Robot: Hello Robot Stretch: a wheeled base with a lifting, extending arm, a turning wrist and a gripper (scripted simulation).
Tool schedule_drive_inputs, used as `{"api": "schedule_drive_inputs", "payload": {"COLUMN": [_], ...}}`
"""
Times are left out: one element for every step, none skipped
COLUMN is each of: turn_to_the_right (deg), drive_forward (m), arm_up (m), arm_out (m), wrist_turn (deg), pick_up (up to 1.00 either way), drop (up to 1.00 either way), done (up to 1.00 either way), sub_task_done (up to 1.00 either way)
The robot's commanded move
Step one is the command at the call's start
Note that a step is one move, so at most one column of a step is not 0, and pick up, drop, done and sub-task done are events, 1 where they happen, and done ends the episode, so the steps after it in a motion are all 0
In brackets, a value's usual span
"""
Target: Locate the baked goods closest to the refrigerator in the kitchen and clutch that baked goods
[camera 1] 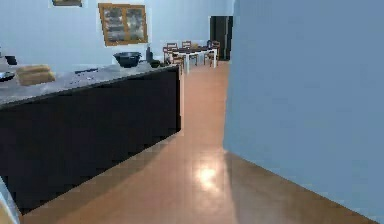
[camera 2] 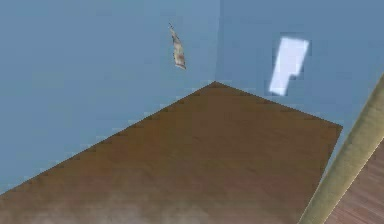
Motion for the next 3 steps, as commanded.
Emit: {"api": "schedule_drive_inputs", "payload": {"turn_to_the_right": [3.0,0.0,0.0], "drive_forward": [0.00,1.00,1.00], "arm_up": [0.00,0.00,0.00], "arm_out": [0.00,0.00,0.00], "wrist_turn": [0.0,0.0,0.0], "pick_up": [0.00,0.00,0.00], "drop": [0.00,0.00,0.00], "done": [0.00,0.00,0.00], "sub_task_done": [0.00,0.00,0.00]}}
